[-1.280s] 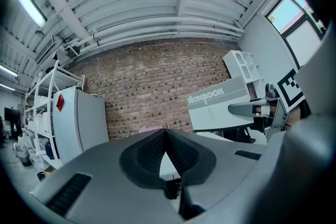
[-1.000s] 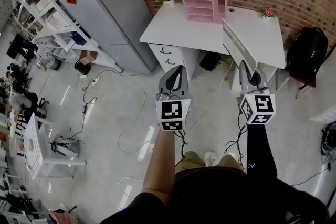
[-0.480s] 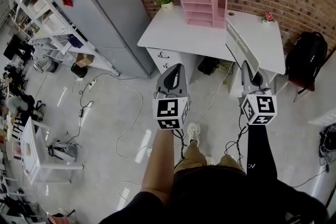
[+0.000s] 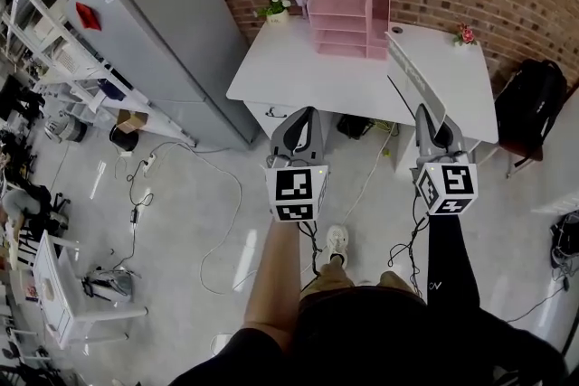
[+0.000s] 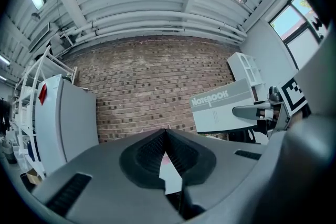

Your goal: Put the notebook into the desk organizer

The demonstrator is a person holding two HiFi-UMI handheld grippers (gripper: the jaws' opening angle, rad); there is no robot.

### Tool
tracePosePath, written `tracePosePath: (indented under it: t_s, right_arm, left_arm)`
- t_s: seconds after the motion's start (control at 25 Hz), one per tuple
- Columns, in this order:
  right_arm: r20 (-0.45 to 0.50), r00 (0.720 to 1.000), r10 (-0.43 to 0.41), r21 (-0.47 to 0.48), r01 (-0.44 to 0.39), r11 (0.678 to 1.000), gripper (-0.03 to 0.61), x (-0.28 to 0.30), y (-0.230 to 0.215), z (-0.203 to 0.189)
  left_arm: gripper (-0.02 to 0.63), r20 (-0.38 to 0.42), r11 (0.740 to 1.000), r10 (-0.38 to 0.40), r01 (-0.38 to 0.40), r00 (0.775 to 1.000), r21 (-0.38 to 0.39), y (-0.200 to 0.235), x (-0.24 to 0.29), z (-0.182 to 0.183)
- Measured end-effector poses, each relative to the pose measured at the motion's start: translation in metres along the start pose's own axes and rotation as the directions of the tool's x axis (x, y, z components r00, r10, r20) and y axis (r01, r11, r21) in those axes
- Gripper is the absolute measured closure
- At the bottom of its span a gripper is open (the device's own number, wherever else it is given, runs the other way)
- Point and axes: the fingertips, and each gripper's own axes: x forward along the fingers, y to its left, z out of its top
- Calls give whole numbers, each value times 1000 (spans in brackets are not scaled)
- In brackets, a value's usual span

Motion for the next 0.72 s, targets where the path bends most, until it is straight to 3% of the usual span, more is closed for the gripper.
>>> tracePosePath:
  t_s: [0.72]
  right_arm:
    - [11, 994, -109, -16, 109, 994, 569, 158, -11, -12]
  left_arm:
    - [604, 31, 993, -115, 115, 993, -8, 90, 155, -2]
